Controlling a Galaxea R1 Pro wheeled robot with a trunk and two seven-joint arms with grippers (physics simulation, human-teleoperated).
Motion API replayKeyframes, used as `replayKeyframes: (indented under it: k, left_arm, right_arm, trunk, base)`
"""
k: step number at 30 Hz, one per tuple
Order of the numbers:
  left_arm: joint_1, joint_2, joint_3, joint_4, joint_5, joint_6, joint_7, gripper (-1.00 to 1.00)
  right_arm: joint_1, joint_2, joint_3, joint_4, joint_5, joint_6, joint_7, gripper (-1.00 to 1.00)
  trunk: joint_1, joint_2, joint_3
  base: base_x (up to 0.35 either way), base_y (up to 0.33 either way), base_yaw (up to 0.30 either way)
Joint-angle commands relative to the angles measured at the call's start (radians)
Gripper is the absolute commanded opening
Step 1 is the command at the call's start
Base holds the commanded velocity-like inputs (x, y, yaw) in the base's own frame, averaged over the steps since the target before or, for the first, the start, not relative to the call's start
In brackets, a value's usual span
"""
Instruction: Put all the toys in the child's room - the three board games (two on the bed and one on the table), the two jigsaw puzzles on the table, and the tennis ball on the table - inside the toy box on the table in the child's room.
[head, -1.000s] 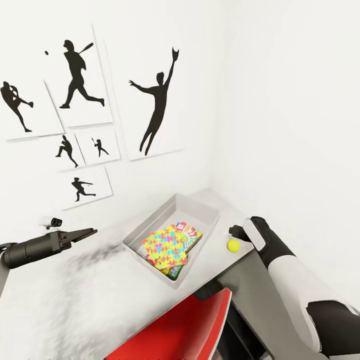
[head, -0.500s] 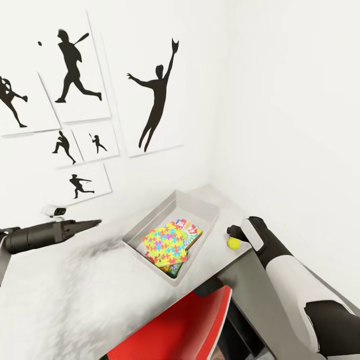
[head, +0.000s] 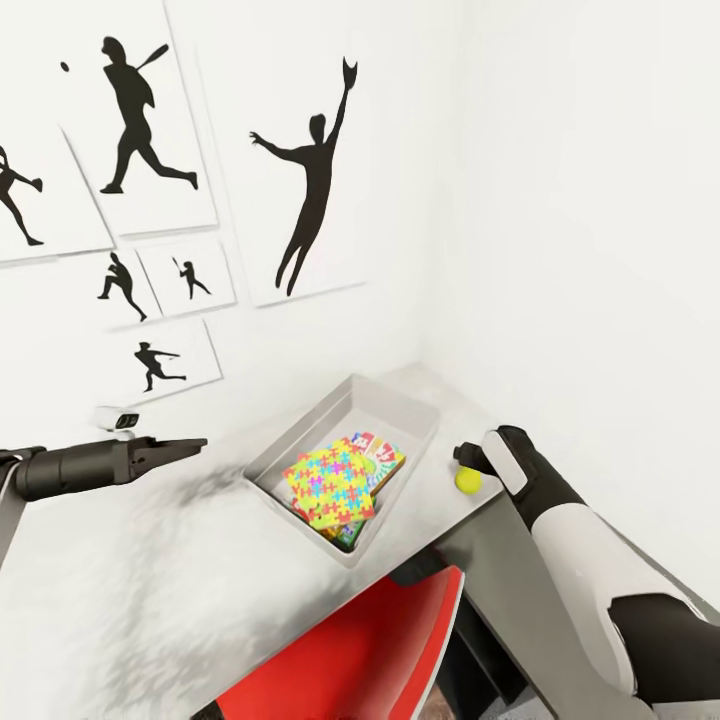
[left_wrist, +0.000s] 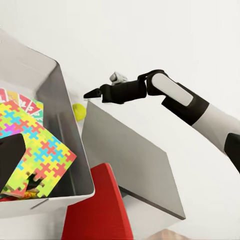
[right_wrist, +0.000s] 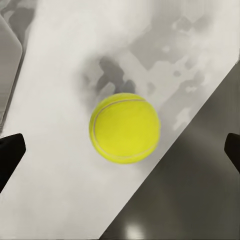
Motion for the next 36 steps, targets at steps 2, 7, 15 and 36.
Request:
replayKeyframes:
  k: [2, 7, 15, 36]
  left_arm:
    - [-0.001, 0.005, -0.001, -0.003, 0.002, 0.011, -0.002, 1.00]
    - [-0.001, 0.008, -0.029, -0.006, 0.003, 0.011, -0.002, 1.00]
    - [-0.005, 0.009, -0.066, -0.013, 0.006, 0.011, -0.003, 1.00]
    - [-0.007, 0.064, -0.064, -0.019, 0.032, 0.011, -0.051, 1.00]
  right_arm:
    - [-0.011, -0.001, 0.007, -0.001, -0.008, 0.002, -0.009, 1.00]
    - [-0.031, 0.000, 0.006, 0.000, 0.023, 0.003, -0.009, 1.00]
    - [-0.037, 0.012, 0.006, 0.000, 0.046, 0.003, -0.009, 1.00]
    - [-0.038, 0.014, 0.007, 0.003, 0.048, 0.001, -0.009, 1.00]
  trunk:
    - [0.001, -0.002, -0.005]
    - [0.001, -0.002, -0.014]
    - [0.001, -0.002, -0.027]
    - [0.001, -0.002, -0.061]
  base:
    - [0.000, 0.000, 0.000]
    - [0.000, 0.000, 0.000]
    - [0.000, 0.000, 0.000]
    - [0.000, 0.000, 0.000]
